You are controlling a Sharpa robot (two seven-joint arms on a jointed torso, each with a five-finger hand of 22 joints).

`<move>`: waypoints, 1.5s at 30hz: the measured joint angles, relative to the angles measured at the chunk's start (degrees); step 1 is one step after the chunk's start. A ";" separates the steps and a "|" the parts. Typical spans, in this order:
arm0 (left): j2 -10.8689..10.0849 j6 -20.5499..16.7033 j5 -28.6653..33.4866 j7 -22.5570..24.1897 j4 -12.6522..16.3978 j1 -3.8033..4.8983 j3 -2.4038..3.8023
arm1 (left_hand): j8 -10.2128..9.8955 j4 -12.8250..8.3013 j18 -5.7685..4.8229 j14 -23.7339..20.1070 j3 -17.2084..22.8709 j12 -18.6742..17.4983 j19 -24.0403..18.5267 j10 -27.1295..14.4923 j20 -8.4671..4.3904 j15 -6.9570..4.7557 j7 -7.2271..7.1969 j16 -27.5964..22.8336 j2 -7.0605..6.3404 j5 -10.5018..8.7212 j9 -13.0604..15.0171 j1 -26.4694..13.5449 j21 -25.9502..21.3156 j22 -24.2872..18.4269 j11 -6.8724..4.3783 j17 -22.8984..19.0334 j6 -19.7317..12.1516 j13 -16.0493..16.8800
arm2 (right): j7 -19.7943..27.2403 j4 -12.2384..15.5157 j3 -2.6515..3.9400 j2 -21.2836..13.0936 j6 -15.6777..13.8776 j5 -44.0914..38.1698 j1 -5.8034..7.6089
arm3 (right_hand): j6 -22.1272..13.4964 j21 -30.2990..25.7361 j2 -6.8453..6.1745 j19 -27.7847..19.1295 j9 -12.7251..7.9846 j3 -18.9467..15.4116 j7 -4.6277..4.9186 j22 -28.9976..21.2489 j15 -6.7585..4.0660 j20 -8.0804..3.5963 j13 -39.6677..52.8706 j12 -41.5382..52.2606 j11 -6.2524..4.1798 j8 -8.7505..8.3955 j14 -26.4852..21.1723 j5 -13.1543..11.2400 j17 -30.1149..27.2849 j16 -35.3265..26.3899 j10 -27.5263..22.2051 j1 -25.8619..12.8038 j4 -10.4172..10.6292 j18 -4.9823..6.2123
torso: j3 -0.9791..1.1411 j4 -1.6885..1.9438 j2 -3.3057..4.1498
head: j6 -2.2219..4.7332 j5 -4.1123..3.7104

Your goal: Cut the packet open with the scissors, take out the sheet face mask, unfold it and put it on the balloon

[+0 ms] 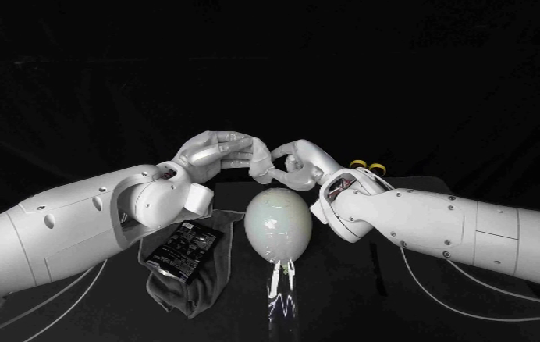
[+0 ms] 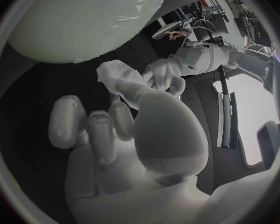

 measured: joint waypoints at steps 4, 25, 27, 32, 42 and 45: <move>-0.19 0.34 -0.20 -0.02 0.01 0.04 0.00 | 0.00 0.00 0.00 0.00 0.00 0.00 0.00 0.00 0.00 0.00 0.01 0.00 0.01 -0.01 0.01 0.01 0.00 0.00 0.00 0.00 -0.02 0.00 | 0.59 0.92 0.00 -1.49 -0.15 0.93 0.00 | 0.02 -0.34 -0.02 0.00 -0.62 -0.42 -0.01 0.01 0.26 0.00 0.00 0.00 0.00 -1.02 -0.15 0.00 -0.01 0.00 0.00 -0.02 -0.18 -0.01 | -0.02 0.02 0.00 | 0.03 -0.01; -0.38 0.40 -0.68 -0.63 -0.05 0.12 0.00 | -0.02 0.01 0.00 -0.21 -0.01 0.00 0.00 0.21 0.00 -0.21 0.07 0.22 0.12 0.05 0.28 0.13 0.49 0.29 -0.22 0.08 -0.30 0.00 | 5.54 7.34 0.13 -5.74 -4.22 3.65 0.01 | 1.67 1.08 -1.22 0.45 -1.72 -3.99 -0.22 0.04 0.42 0.38 0.04 0.59 0.00 -2.00 0.01 0.22 0.04 0.29 -0.01 -2.57 2.40 -0.04 | 0.06 -0.03 0.01 | 0.14 0.18; -0.39 0.40 -0.69 -0.72 -0.03 0.12 0.00 | -0.11 0.01 0.00 -0.21 -0.01 0.00 0.00 0.21 0.00 -0.21 0.07 0.22 0.14 0.05 0.29 0.15 0.49 0.30 -0.22 0.08 -0.30 0.00 | 5.68 7.34 0.13 -5.48 -4.73 3.48 0.01 | 2.06 1.14 -1.22 0.61 -1.73 -4.07 -0.23 0.04 0.42 0.21 0.03 0.83 0.00 -2.00 0.01 0.22 0.04 0.30 -0.01 -2.57 2.48 -0.05 | 0.06 -0.03 0.03 | 0.12 0.15; -0.40 0.40 -0.74 -0.94 0.01 0.12 -0.01 | 0.08 0.01 0.00 -0.21 -0.01 0.00 0.00 0.21 0.00 -0.20 0.00 0.22 0.14 0.05 0.29 0.15 0.49 0.30 -0.22 0.08 -0.39 0.00 | 5.84 7.16 0.14 -4.52 -6.11 2.96 0.01 | 2.65 1.82 -0.92 1.12 -1.79 -4.21 -0.40 0.02 0.42 0.12 0.00 1.26 -0.33 -2.00 0.01 0.22 0.03 0.33 0.32 -2.88 2.62 -0.06 | 0.05 0.04 0.04 | 0.04 0.10; -0.34 0.40 -0.80 -1.20 0.04 0.12 -0.02 | 0.16 0.01 0.00 -0.20 -0.01 0.00 0.00 0.36 0.00 -0.20 0.19 0.44 0.13 0.00 0.29 0.15 0.49 0.36 -0.06 0.13 -0.20 0.00 | 5.59 6.52 0.15 -3.11 -7.47 1.72 -0.01 | 5.33 2.95 -0.43 1.73 -1.86 -4.93 -1.61 0.01 -0.15 -0.50 0.03 2.36 -1.15 -0.77 0.10 0.22 -0.01 0.67 1.14 -2.40 2.88 -0.10 | 0.00 0.06 0.01 | -0.04 0.06; -0.33 0.40 -0.81 -1.24 0.03 0.12 -0.02 | 0.16 0.01 0.00 -0.20 -0.01 0.00 0.00 0.36 0.00 -0.20 0.20 0.44 0.13 -0.01 0.29 0.14 0.49 0.36 -0.06 0.13 -0.21 0.01 | 5.35 6.33 0.15 -2.71 -7.54 1.13 -0.04 | 6.06 3.16 -0.45 1.91 -1.87 -5.08 -1.77 0.02 -0.35 -0.68 0.04 2.37 -1.36 -0.33 -0.09 0.22 -0.01 0.67 1.33 -2.41 3.03 -0.10 | 0.00 0.04 -0.01 | -0.05 0.09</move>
